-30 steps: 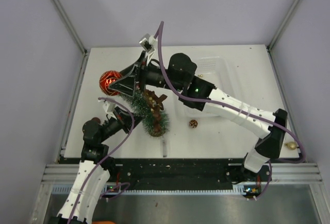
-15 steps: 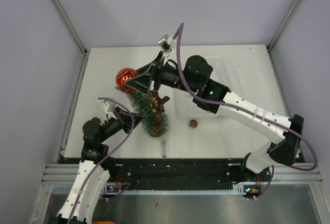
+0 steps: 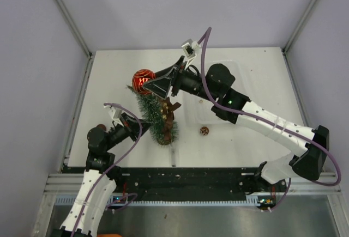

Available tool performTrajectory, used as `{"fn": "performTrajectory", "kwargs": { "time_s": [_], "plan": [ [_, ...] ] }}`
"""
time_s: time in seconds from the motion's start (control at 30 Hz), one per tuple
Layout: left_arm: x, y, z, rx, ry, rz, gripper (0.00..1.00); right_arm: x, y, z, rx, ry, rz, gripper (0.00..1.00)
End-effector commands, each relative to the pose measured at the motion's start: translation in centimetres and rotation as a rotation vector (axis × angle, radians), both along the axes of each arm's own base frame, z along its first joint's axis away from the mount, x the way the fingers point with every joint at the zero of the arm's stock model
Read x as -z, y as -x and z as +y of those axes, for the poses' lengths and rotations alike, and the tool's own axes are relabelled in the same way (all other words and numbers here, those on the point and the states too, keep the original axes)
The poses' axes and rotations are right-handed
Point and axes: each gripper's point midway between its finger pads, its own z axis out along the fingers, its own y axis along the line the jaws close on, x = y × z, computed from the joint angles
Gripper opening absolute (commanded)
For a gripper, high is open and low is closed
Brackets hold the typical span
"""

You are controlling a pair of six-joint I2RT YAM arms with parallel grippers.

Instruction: Decorate the small christmas tree

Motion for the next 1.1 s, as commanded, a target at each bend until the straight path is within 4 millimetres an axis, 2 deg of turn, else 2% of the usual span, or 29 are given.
{"fn": "performTrajectory", "kwargs": {
  "time_s": [0.0, 0.3, 0.57, 0.83, 1.07],
  "plan": [
    [-0.9, -0.3, 0.2, -0.018, 0.001, -0.055, 0.00, -0.2, -1.0, -1.5, 0.036, -0.026, 0.017, 0.71],
    [-0.9, -0.3, 0.2, -0.019, -0.001, -0.058, 0.00, -0.1, -1.3, -2.2, 0.049, -0.043, 0.031, 0.74],
    [-0.9, -0.3, 0.2, -0.015, 0.000, -0.057, 0.00, 0.0, -1.7, -4.0, 0.101, -0.045, 0.020, 0.78],
    [-0.8, -0.3, 0.2, -0.013, -0.002, -0.052, 0.00, -0.2, -1.7, -5.1, 0.132, -0.049, 0.017, 0.79],
    [-0.8, -0.4, 0.2, -0.018, -0.004, -0.050, 0.00, 1.6, -2.4, -6.3, 0.194, -0.018, 0.040, 0.79]
  ]
}}
